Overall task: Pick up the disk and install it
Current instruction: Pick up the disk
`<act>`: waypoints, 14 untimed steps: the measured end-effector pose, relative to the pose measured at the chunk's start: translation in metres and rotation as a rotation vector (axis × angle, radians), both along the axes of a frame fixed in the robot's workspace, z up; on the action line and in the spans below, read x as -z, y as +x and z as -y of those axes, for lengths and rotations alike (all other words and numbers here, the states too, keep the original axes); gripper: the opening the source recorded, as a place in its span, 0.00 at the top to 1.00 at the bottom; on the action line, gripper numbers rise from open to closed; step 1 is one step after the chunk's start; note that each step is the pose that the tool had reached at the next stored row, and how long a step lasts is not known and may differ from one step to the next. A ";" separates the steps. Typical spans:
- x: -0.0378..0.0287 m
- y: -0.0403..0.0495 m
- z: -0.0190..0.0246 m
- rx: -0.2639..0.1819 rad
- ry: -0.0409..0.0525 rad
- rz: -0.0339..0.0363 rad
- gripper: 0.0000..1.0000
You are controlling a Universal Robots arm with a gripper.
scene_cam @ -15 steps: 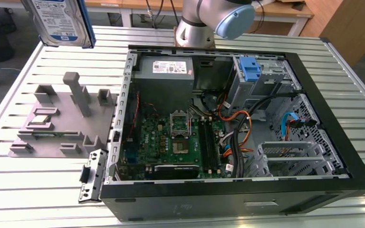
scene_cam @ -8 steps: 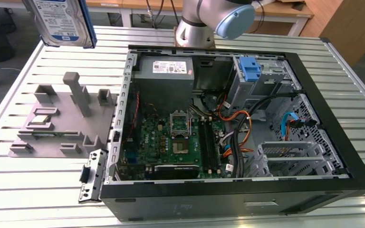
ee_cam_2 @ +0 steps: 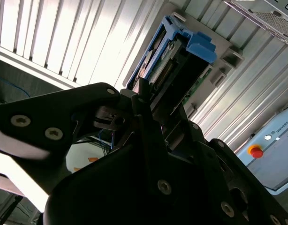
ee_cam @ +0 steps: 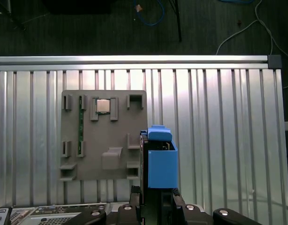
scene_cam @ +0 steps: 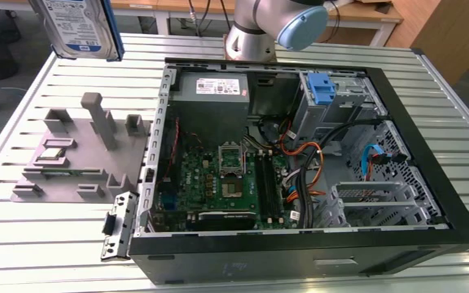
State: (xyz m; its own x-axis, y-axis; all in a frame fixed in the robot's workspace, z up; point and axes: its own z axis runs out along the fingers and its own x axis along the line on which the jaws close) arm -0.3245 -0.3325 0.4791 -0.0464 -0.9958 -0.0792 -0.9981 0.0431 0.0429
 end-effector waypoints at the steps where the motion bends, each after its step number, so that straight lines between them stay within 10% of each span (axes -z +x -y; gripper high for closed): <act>1: -0.0006 0.0000 0.0000 0.000 0.0000 0.0000 0.65; 14: -0.0064 0.0000 0.0000 0.000 0.0000 0.0000 0.65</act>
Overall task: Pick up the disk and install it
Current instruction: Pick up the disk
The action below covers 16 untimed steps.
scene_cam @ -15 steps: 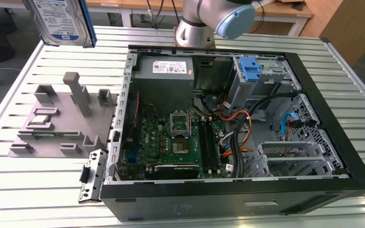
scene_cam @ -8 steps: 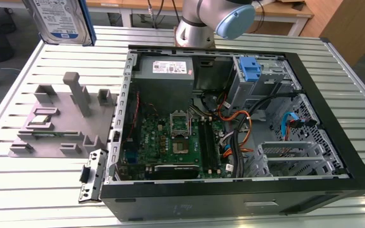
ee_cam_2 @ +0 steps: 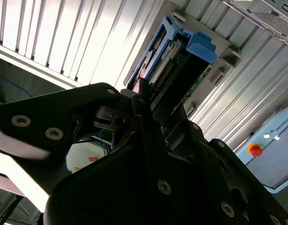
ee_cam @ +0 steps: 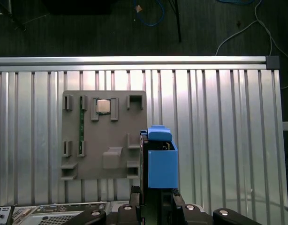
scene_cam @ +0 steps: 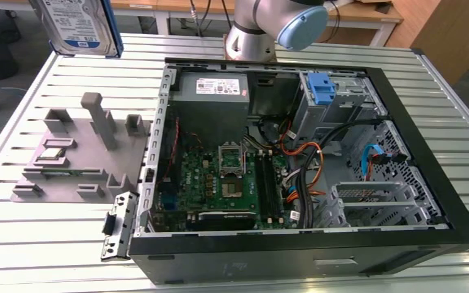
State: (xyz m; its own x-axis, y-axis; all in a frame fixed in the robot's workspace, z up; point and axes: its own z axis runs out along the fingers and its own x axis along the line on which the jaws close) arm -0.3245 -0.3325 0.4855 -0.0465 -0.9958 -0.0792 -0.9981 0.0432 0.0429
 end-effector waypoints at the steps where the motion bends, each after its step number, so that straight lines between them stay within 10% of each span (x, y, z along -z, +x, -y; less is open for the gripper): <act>1: 0.0000 0.0000 0.0000 0.000 0.0000 0.0000 0.65; 16: -0.0004 0.0063 0.0000 0.000 0.0031 0.0001 0.65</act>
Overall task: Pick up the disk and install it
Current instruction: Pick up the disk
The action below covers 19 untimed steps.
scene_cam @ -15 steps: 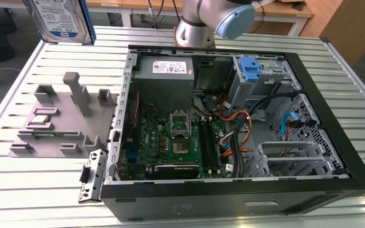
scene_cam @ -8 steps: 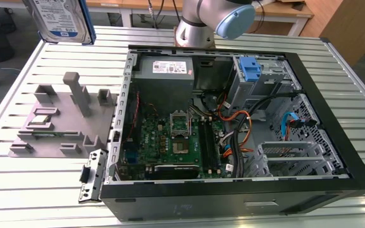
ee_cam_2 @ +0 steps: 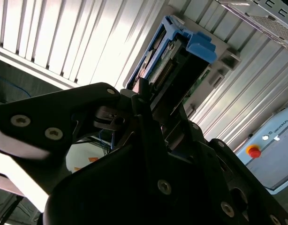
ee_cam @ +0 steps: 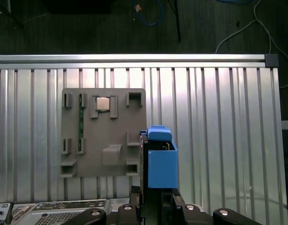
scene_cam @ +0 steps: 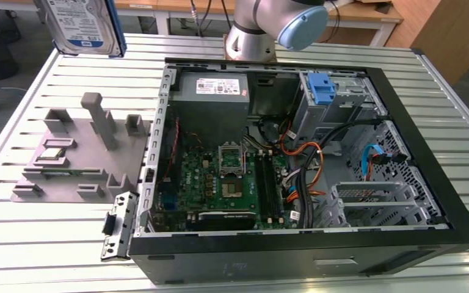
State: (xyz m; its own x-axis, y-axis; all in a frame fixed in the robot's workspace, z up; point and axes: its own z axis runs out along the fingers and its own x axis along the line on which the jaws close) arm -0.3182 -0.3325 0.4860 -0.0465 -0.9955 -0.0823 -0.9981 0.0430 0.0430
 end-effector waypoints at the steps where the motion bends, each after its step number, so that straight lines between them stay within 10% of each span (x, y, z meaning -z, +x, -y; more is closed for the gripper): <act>1: 0.0000 0.0006 0.0000 0.000 0.0001 -0.0001 0.65; 19: 0.0000 0.0071 0.0000 0.000 0.0002 -0.0001 0.65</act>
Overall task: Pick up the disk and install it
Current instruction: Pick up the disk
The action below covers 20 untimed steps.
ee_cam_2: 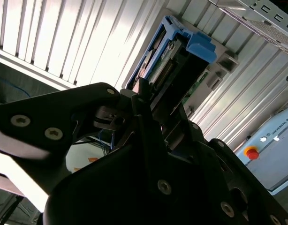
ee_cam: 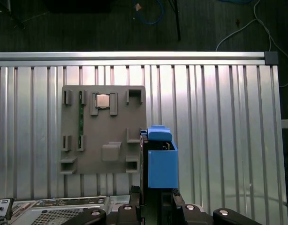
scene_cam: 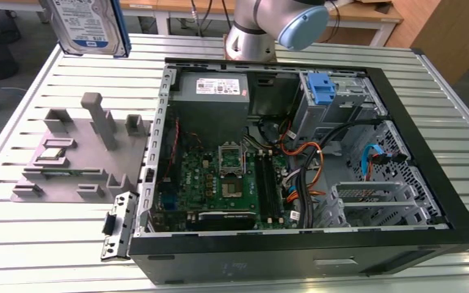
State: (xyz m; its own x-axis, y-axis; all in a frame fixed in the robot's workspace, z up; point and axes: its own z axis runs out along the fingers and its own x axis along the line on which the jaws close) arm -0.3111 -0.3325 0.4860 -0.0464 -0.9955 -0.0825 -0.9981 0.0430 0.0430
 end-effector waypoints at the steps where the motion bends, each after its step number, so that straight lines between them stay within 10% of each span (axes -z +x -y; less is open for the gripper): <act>1: 0.0000 0.0012 0.0000 0.000 0.0000 0.0000 0.65; 20: 0.0000 0.0262 0.0000 0.000 0.0003 0.0000 0.65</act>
